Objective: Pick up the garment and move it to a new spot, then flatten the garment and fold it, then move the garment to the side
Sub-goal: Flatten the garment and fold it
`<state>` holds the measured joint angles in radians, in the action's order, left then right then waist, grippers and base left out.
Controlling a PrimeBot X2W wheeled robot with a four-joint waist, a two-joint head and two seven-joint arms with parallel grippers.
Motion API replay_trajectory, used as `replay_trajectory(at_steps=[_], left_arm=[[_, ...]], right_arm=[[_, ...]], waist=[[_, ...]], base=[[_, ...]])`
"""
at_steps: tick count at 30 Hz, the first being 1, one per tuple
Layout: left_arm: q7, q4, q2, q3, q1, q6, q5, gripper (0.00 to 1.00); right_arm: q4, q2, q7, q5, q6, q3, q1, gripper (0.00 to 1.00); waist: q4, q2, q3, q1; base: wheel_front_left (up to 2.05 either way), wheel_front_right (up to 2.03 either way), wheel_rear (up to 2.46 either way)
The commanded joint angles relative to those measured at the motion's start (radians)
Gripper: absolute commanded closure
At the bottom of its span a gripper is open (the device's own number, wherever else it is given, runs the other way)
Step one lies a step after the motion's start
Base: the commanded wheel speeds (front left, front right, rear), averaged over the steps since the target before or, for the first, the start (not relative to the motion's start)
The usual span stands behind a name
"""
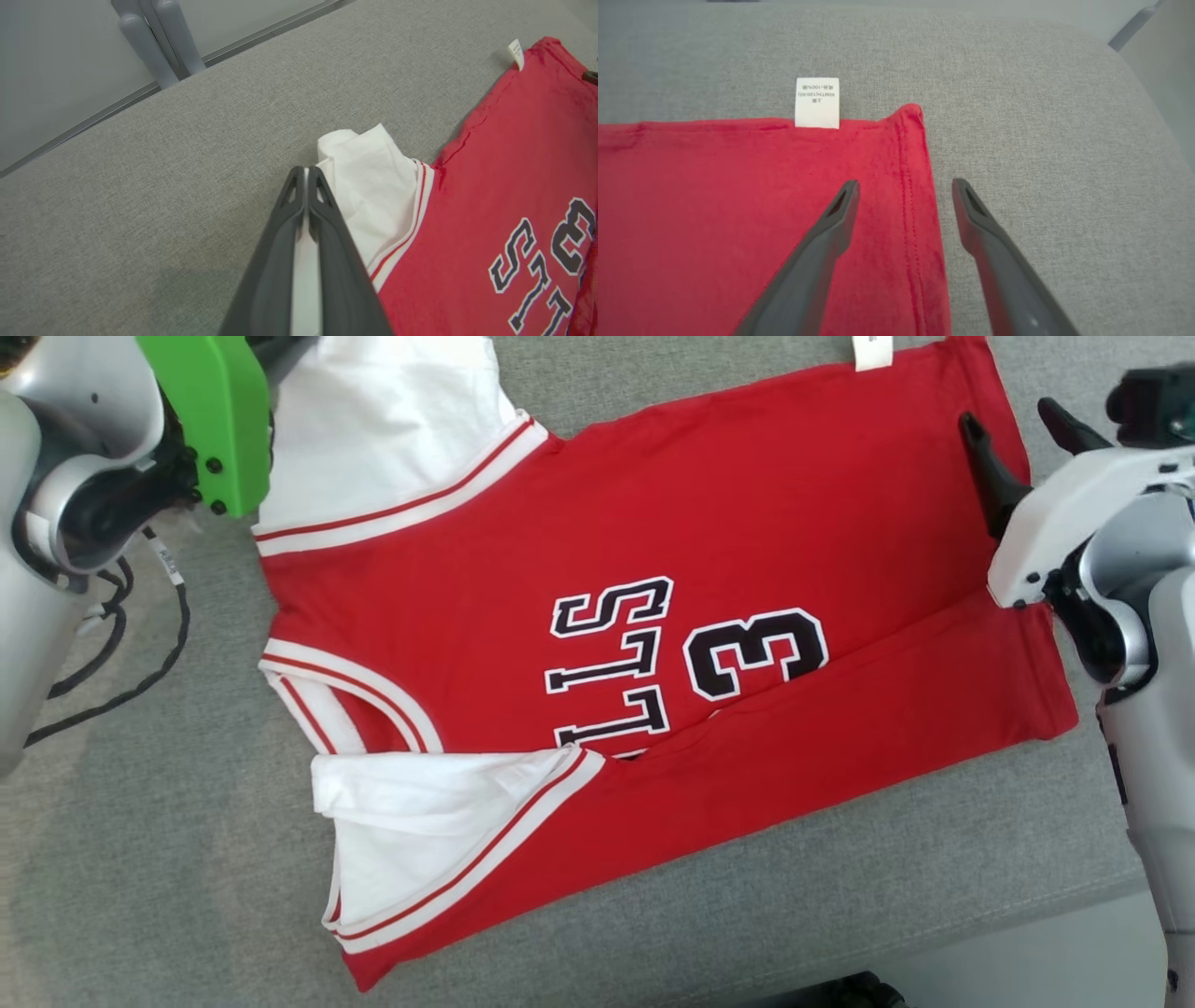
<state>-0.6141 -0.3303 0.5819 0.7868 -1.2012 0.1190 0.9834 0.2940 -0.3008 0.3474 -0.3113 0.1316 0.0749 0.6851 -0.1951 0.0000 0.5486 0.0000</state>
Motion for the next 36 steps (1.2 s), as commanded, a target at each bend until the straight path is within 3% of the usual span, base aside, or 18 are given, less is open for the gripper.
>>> replay_trajectory(at_steps=[1,5,11,27,28,29,31,32,34,35,36], left_arm=[[0.003,0.016,0.003,0.004,0.018,0.003,0.001,1.00],[0.001,0.057,0.008,0.014,0.026,0.003,0.000,1.00],[-0.006,0.093,0.013,0.023,0.029,0.003,-0.007,1.00],[-0.019,0.130,0.018,0.038,0.019,-0.002,-0.010,1.00],[-0.019,0.131,0.017,0.038,0.018,-0.002,-0.009,1.00],[-0.019,0.132,0.017,0.039,0.018,-0.003,-0.008,1.00],[-0.021,0.132,0.015,0.039,0.018,-0.004,-0.006,1.00],[-0.020,0.133,0.015,0.039,0.017,-0.004,-0.006,1.00],[-0.019,0.132,0.016,0.039,0.017,-0.005,-0.004,1.00],[-0.017,0.131,0.016,0.038,0.016,-0.005,-0.003,1.00],[-0.014,0.130,0.015,0.037,0.016,-0.005,-0.002,1.00]], right_arm=[[0.019,-0.003,0.054,0.031,-0.002,0.003,0.025,0.00],[0.052,0.012,0.143,0.072,-0.002,-0.011,0.078,0.00],[0.116,0.022,0.190,0.114,-0.002,-0.043,0.138,0.00],[0.285,0.022,0.148,0.087,-0.002,-0.051,0.268,0.01],[0.291,0.021,0.148,0.084,-0.002,-0.049,0.270,0.11],[0.298,0.018,0.146,0.082,-0.002,-0.047,0.275,0.27],[0.307,0.014,0.145,0.078,-0.002,-0.043,0.285,0.51],[0.310,0.013,0.145,0.076,-0.002,-0.042,0.289,0.55],[0.317,0.011,0.144,0.074,-0.002,-0.039,0.292,0.75],[0.321,0.011,0.144,0.073,-0.002,-0.037,0.294,1.00],[0.322,0.010,0.145,0.071,-0.002,-0.036,0.296,1.00]], waist=[[0.021,0.0000,-0.018,0.0000],[0.033,0.0000,-0.021,0.0000],[0.044,0.0000,-0.016,0.0000],[0.077,0.0000,0.006,0.0000],[0.079,0.0000,0.007,0.0000],[0.082,0.0000,0.008,0.0000],[0.085,0.0000,0.011,0.0000],[0.087,0.0000,0.012,0.0000],[0.089,0.0000,0.014,0.0000],[0.090,0.0000,0.015,0.0000],[0.091,0.0000,0.015,0.0000]], base=[[0.00,0.00,0.00],[0.00,0.00,0.00],[0.00,0.00,0.00],[0.00,0.00,0.00],[0.00,0.00,0.00],[0.00,0.00,0.00],[0.00,0.00,0.00],[0.00,0.00,0.00],[0.00,0.00,0.00],[0.00,0.00,0.00],[0.00,0.00,0.00]])
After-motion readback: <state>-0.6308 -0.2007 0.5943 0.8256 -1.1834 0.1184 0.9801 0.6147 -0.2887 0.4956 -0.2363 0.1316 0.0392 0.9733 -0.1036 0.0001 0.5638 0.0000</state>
